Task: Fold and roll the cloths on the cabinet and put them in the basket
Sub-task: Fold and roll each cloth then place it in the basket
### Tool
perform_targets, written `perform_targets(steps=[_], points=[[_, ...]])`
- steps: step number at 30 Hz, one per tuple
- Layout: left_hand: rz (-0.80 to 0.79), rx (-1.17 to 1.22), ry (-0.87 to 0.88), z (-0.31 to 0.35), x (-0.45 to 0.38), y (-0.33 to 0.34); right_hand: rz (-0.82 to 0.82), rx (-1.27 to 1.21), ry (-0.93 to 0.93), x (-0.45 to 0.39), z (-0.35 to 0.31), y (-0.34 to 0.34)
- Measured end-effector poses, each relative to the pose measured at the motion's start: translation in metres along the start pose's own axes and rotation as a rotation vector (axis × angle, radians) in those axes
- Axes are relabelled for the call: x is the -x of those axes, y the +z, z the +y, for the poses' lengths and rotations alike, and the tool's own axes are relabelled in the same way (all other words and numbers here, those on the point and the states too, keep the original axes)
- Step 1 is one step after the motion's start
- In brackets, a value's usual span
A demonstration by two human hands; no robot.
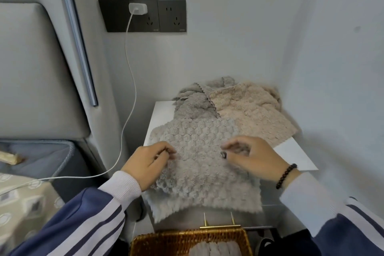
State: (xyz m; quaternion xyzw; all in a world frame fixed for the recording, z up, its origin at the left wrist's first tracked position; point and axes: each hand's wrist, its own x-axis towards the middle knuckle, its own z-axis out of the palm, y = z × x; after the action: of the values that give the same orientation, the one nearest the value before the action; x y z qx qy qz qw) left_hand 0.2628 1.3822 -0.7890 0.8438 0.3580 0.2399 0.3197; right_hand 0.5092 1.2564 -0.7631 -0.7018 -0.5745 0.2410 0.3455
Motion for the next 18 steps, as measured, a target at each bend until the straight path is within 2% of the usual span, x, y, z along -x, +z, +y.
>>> perform_targets(steps=[1,3,5,8,12,15,18], points=[[0.019,-0.073,0.019,0.001,-0.010,0.007,0.080,0.015,-0.015,-0.011,-0.001,0.007],[-0.024,-0.226,0.074,0.000,-0.029,0.025,0.115,0.108,-0.057,-0.032,-0.004,0.026],[-0.105,-0.392,0.130,-0.003,-0.043,0.042,0.030,0.275,-0.122,-0.052,0.000,0.049],[-0.257,-0.619,0.074,-0.012,-0.054,0.053,-0.143,0.608,-0.132,-0.072,0.018,0.070],[-0.302,-0.665,0.028,-0.035,-0.058,0.041,-0.220,0.768,-0.023,-0.079,0.039,0.057],[-0.269,-0.677,-0.044,-0.045,-0.060,0.033,-0.188,0.767,0.083,-0.079,0.052,0.041],[-0.204,-0.622,-0.188,-0.051,-0.066,0.024,-0.128,0.750,0.156,-0.086,0.061,0.031]])
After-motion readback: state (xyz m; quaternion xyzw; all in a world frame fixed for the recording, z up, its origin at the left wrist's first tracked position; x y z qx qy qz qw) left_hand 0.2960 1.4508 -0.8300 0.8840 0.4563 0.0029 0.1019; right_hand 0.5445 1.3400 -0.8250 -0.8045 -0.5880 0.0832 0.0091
